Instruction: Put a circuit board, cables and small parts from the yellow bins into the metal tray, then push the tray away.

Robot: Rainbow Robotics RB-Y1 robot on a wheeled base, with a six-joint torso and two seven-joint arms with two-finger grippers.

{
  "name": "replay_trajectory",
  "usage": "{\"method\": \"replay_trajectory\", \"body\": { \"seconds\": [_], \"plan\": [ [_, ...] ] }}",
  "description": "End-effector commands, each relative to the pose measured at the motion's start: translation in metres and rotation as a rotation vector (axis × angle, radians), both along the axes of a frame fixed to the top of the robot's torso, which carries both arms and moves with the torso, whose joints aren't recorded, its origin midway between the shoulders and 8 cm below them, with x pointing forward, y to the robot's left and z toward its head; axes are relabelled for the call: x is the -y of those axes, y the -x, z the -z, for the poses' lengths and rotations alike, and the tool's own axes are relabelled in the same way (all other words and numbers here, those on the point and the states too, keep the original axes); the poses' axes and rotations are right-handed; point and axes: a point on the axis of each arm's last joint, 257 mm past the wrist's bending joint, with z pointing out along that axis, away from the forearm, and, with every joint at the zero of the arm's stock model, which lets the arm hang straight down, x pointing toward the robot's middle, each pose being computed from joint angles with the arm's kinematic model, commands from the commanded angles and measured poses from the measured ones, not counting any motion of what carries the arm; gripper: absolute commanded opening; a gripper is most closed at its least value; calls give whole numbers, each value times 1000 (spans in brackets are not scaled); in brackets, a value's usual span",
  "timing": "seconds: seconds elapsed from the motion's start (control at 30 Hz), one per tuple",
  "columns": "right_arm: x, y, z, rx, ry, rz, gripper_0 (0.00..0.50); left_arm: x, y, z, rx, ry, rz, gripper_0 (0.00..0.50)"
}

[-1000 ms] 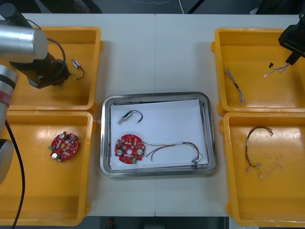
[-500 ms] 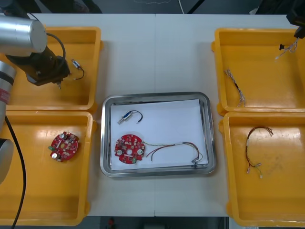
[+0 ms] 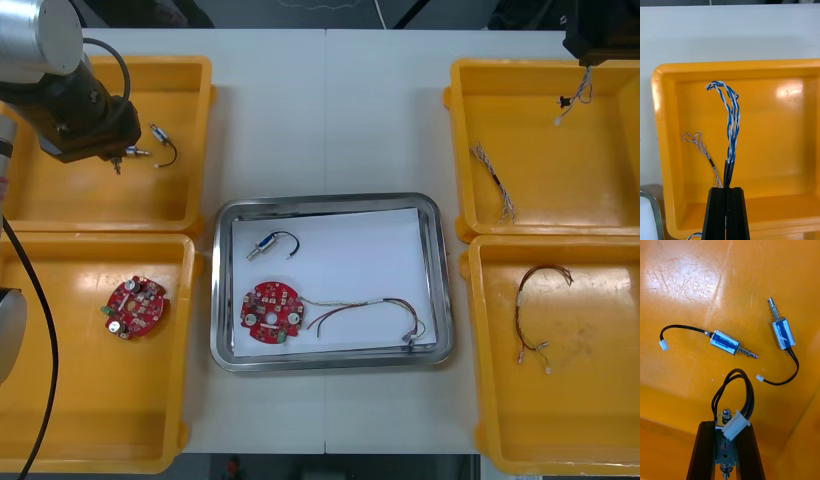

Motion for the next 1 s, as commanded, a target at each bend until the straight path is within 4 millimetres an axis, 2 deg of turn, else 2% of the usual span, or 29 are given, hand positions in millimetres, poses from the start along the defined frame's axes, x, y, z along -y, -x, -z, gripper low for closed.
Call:
{"method": "replay_trajectory", "body": {
  "seconds": [0.03,0.33,0.47,0.63,0.73,1.0],
  "plan": [
    [-32,13,-3,61,95,-117,0,0,0,-51,60,-92,144,0],
    [-107,42,19,67,188,-385,0,24,18,-61,43,-102,216,0],
    [-141,60,27,65,230,-523,0,34,19,-68,63,-106,250,1],
    [-175,81,41,45,276,-674,0,43,21,-69,76,-120,287,0],
    [-182,90,54,32,347,-761,0,44,23,-66,75,-127,298,0],
    [-185,102,93,-22,616,-993,0,49,28,-64,88,-132,326,1]
  ]
}}
